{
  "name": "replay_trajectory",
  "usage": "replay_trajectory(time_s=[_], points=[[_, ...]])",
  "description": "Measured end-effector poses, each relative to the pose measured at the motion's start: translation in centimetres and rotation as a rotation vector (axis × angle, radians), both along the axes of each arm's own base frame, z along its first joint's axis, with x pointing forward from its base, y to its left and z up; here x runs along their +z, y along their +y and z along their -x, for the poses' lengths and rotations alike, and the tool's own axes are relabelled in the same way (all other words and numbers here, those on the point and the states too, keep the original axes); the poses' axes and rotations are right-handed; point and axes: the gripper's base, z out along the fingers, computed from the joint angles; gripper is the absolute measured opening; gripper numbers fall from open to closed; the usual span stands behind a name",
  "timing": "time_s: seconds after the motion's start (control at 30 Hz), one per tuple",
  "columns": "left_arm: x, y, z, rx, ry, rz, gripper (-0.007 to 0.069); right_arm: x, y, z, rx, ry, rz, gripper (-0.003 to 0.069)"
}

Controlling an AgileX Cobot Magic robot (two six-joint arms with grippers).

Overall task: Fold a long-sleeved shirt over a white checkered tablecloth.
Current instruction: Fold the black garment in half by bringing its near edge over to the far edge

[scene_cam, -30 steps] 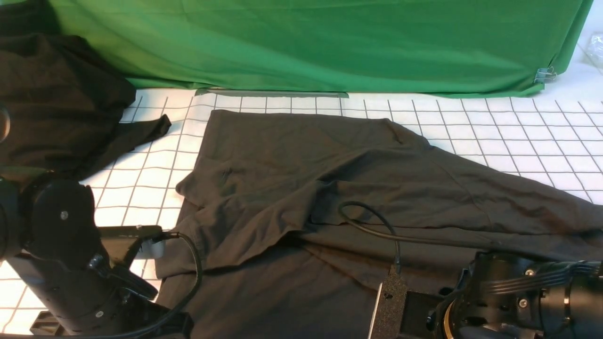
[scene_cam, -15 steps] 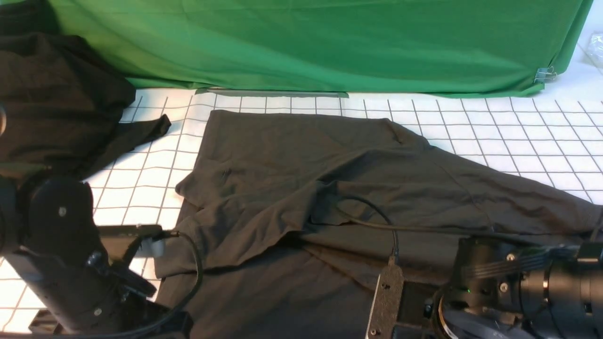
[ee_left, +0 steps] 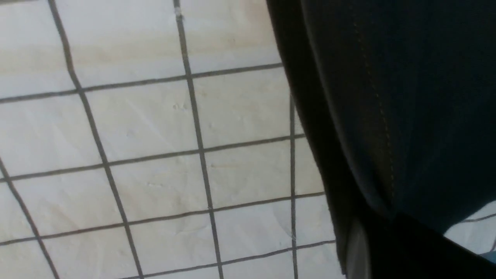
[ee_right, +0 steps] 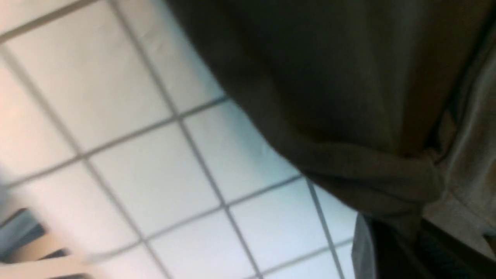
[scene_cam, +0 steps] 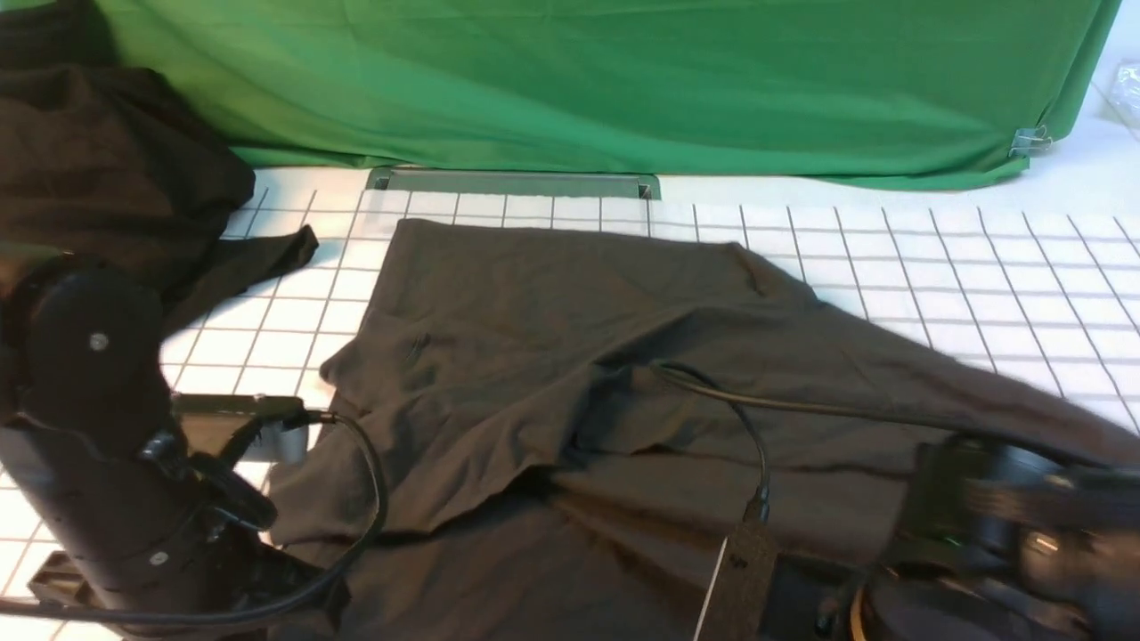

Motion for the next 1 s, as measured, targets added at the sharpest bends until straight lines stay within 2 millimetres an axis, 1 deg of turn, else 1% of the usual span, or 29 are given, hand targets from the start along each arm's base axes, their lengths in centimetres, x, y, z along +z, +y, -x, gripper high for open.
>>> replay_trajectory(time_s=[0.03,0.1,0.17,0.2,0.23,0.33,0.43,0.47,0.5,0.53,0.57,0.6,0.7,0.73,0.77,0.83,0.87,0.9,0.93,0.97,1.0], points=[[0.7,0.2,0.4,-0.004,-0.025,0.010,0.0015,0.9,0.2,1.0,0.007,-0.001,-0.026,0.0012],[1.5,0.4,0.9,-0.006,-0.054,0.020,0.0015,1.8,0.2,2.0,0.014,-0.004,-0.055,0.0012],[2.7,0.7,1.7,-0.009,-0.103,0.033,0.0015,2.7,0.0,2.4,0.004,-0.013,-0.086,0.0012],[2.8,0.7,1.8,-0.009,-0.105,0.034,0.0015,2.7,-0.1,2.4,0.004,-0.015,-0.088,0.0012],[3.3,0.9,2.1,-0.004,-0.126,0.039,0.0015,3.1,-0.3,2.3,-0.010,-0.032,-0.101,0.0012],[4.0,0.9,2.0,0.009,-0.149,0.045,0.0015,3.3,-0.6,1.9,-0.040,-0.043,-0.116,0.0012],[5.4,0.4,0.7,0.030,-0.223,0.075,0.0015,3.4,-1.4,0.0,-0.117,-0.076,-0.155,0.0012],[5.5,0.3,0.5,0.031,-0.227,0.077,0.0015,3.5,-1.5,-0.1,-0.121,-0.078,-0.158,0.0012],[6.4,-0.1,-0.6,0.034,-0.267,0.092,0.0015,3.8,-2.0,-1.3,-0.169,-0.099,-0.180,0.0012],[6.4,-0.2,-0.9,0.035,-0.268,0.092,0.0015,3.8,-2.0,-1.5,-0.170,-0.101,-0.182,0.0012],[7.2,-0.6,-2.0,0.036,-0.297,0.104,0.0015,4.5,-2.6,-2.8,-0.222,-0.129,-0.209,0.0012],[7.6,-0.9,-2.7,0.036,-0.312,0.107,0.0015,5.0,-2.8,-3.5,-0.235,-0.145,-0.219,0.0012],[8.8,-1.6,-6.1,0.054,-0.353,0.116,0.0015,6.8,-3.8,-6.3,-0.295,-0.206,-0.257,0.0012],[8.8,-1.7,-7.2,0.067,-0.353,0.119,0.0015,7.4,-4.0,-7.2,-0.310,-0.224,-0.264,0.0012],[9.0,-1.7,-8.6,0.089,-0.362,0.129,0.0015,7.7,-4.2,-8.0,-0.322,-0.236,-0.268,0.0012],[9.4,-1.1,-12.0,0.150,-0.390,0.160,0.0015,8.2,-4.4,-10.7,-0.355,-0.258,-0.266,0.0012],[9.4,-0.7,-12.8,0.170,-0.396,0.166,0.0015,8.2,-4.4,-11.5,-0.364,-0.262,-0.263,0.0012],[9.4,-0.7,-13.3,0.176,-0.398,0.171,0.0015,8.2,-4.4,-11.8,-0.365,-0.263,-0.262,0.0012],[9.2,0.0,-15.4,0.214,-0.412,0.186,0.0015,8.3,-4.3,-13.7,-0.379,-0.275,-0.260,0.0011],[9.0,0.5,-16.7,0.235,-0.416,0.200,0.0015,7.8,-4.1,-14.9,-0.387,-0.270,-0.251,0.0011],[8.8,0.8,-17.8,0.249,-0.420,0.210,0.0015,7.9,-4.0,-15.7,-0.392,-0.277,-0.253,0.0011]])
